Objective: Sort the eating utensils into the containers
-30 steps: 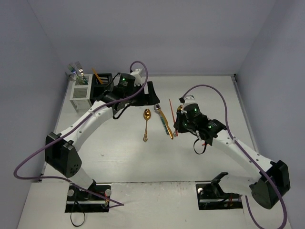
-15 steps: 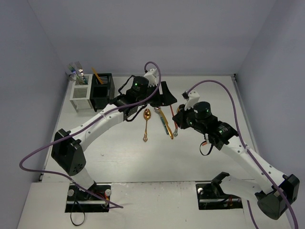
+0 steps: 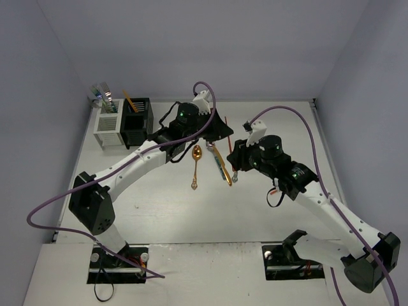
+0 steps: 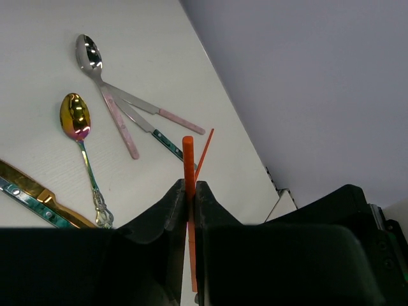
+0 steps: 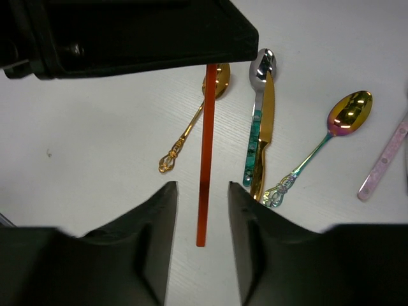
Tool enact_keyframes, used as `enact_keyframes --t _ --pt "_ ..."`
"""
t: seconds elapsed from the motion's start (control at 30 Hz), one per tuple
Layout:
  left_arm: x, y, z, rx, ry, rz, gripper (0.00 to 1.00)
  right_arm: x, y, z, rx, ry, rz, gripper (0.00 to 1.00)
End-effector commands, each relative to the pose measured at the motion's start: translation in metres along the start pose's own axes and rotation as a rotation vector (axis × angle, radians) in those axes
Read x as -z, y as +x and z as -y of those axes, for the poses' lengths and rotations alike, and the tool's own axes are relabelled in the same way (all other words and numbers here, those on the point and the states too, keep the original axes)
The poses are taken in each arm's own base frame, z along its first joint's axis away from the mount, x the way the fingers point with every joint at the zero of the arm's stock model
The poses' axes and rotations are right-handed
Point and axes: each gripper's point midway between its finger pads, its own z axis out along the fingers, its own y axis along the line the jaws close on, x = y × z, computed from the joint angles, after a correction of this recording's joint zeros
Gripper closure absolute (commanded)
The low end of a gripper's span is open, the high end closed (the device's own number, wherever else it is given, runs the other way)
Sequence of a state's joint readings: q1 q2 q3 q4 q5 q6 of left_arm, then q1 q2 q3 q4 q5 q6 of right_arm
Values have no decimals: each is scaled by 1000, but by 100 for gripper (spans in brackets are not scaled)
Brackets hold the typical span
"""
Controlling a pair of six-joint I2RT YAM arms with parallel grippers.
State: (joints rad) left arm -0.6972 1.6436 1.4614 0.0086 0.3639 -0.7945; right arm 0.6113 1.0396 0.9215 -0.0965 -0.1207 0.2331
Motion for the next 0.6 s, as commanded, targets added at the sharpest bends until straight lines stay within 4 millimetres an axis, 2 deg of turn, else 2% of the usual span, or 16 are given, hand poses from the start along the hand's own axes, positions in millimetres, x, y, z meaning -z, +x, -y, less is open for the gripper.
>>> enact_keyframes --t 0.0,0.13,0.23,0.3,0.33,0.4,0.47,0.57 --pt "21 -39 35 -99 92 131 100 -1 -43 -11 20 -25 121 48" --pt "29 -54 24 -142 59 163 100 -6 -45 -5 15 8 120 19" --pt "40 -75 1 -181 -14 206 100 -8 -46 5 2 63 124 6" --pt "51 -94 -16 -235 -80 252 100 -7 -46 13 -21 110 132 2" --pt "62 -113 -29 -277 -139 293 100 -6 -47 21 -37 150 139 0" --pt "85 -141 -66 -352 -284 333 100 -3 -46 36 -62 234 151 0" --pt "113 -179 -94 -407 -423 426 100 -2 -41 48 -86 295 147 0" --pt "149 -225 -131 -476 -606 537 100 1 -35 58 -100 338 140 0"
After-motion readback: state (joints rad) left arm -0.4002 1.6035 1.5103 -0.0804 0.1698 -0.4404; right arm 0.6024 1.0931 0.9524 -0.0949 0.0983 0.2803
